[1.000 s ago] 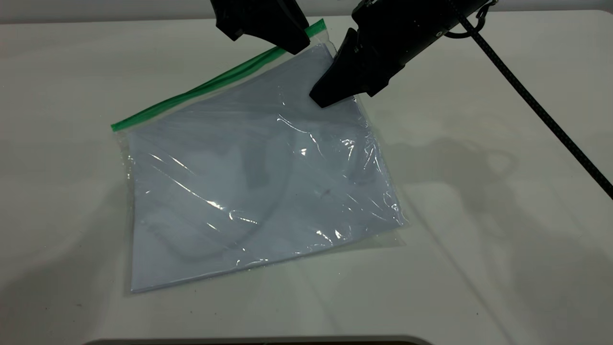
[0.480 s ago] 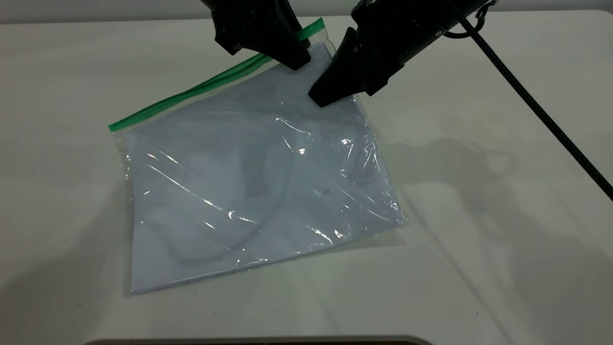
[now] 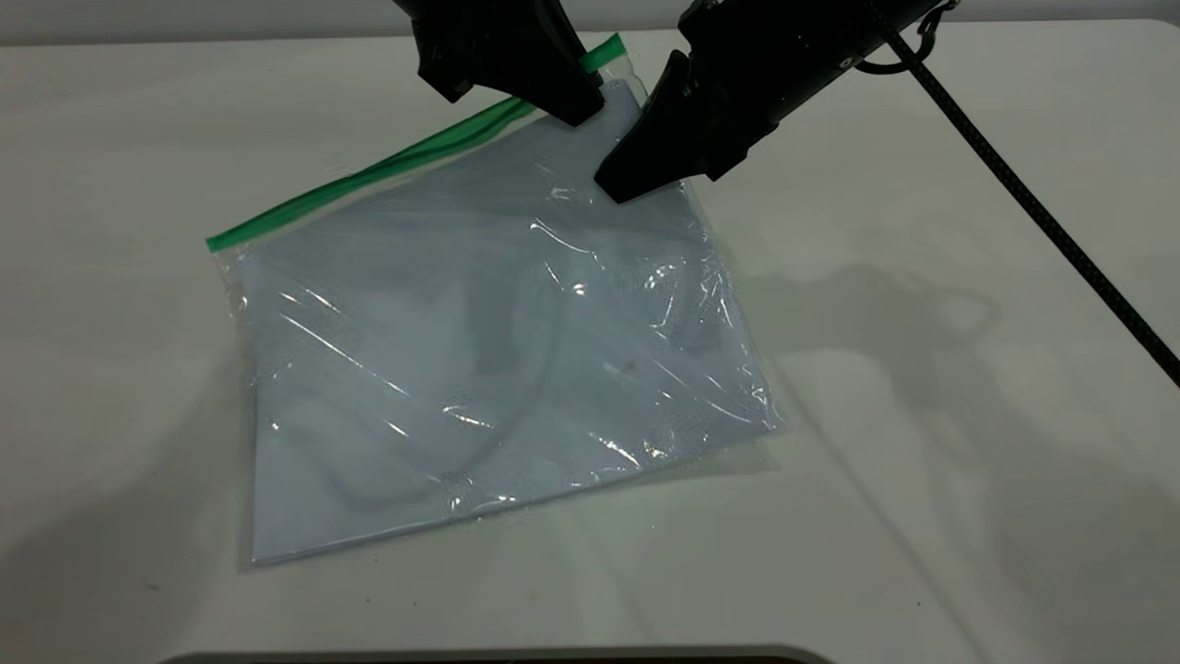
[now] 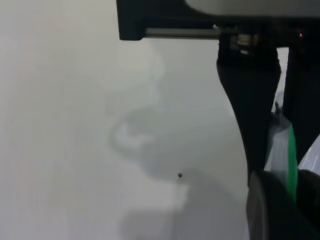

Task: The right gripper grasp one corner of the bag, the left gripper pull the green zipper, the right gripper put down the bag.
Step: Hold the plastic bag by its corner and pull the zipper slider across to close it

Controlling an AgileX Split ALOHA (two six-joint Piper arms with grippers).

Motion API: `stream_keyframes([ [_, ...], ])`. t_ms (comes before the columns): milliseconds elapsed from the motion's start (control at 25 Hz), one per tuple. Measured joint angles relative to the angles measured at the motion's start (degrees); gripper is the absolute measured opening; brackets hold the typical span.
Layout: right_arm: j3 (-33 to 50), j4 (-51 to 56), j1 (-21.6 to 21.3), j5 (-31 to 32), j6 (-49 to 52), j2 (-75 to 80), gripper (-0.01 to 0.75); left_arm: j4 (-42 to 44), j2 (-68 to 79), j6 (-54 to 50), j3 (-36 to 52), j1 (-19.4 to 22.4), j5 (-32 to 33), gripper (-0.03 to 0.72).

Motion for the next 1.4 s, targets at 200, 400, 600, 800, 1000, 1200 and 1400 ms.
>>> stream_keyframes([
  [200, 0.00, 1.67, -3.92, 5.07, 0.16, 0.00, 0.036, -0.68, 0.00, 0.02, -0.19, 0.00, -0.79, 0.090],
  [400, 0.00, 2.34, -5.95, 7.45, 0.42, 0.00, 0.036, -2.69, 0.00, 0.07, -0.47, -0.07, -2.04, 0.045],
  [600, 0.00, 2.51, -5.66, 7.11, 0.70, -0.06, 0.036, -4.69, 0.12, 2.90, -0.47, -0.07, -2.67, 0.044],
  [800, 0.00, 2.45, -5.62, 6.76, 0.74, -0.10, 0.036, -5.97, 0.37, 5.43, -0.47, 0.17, -2.35, 0.058],
  [1000, 0.00, 2.45, -5.52, 6.70, 0.81, -0.12, 0.036, -8.01, 0.37, 5.67, -0.47, 0.23, -1.62, 0.130],
  [1200, 0.00, 2.45, -4.87, 6.31, 0.94, -0.12, 0.036, -8.48, 0.32, 5.86, -0.47, 0.18, -1.25, 0.275],
  [1400, 0.00, 2.54, -4.46, 6.27, 1.01, -0.12, 0.036, -9.16, 0.32, 6.74, -0.47, 0.13, -1.25, 0.308],
])
